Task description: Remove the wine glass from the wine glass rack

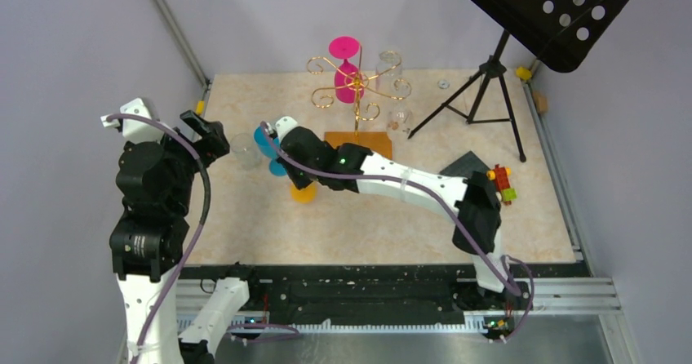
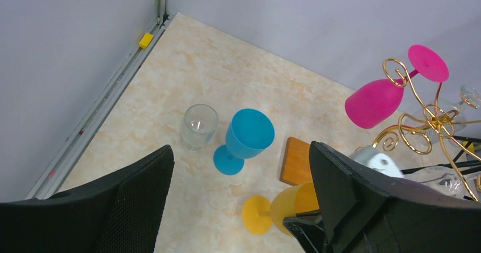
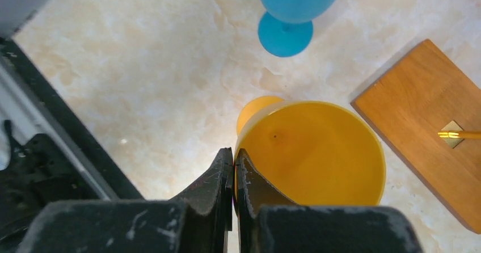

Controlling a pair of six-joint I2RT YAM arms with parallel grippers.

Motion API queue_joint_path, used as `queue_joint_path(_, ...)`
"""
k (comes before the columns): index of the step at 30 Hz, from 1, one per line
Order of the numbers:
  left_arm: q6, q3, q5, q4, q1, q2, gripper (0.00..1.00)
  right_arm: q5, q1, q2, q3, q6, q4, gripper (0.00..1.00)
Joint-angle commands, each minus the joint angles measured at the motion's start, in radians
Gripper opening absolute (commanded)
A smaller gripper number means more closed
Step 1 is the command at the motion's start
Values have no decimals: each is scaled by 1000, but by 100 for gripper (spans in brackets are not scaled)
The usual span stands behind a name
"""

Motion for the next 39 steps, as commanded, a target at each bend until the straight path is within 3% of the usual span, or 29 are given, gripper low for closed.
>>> queue_joint_path(1, 10, 15, -13, 18, -4, 0, 92, 76, 9, 83, 114, -39, -49, 0)
queue_joint_path(14, 21, 103, -108, -7, -4, -7, 92, 24, 62, 230, 265, -63, -25, 0)
queue_joint_path(25, 18, 139, -107, -17, -6, -14, 93, 66, 65, 337, 387, -66, -85, 1)
queue_joint_path(32, 16, 141, -101, -19, -10, -14, 93, 25, 65, 323, 410, -44, -68, 28)
queue_joint_path(39, 14, 138, -73, -15, -11, -12, 93, -47, 49, 246, 412, -2, -31, 43)
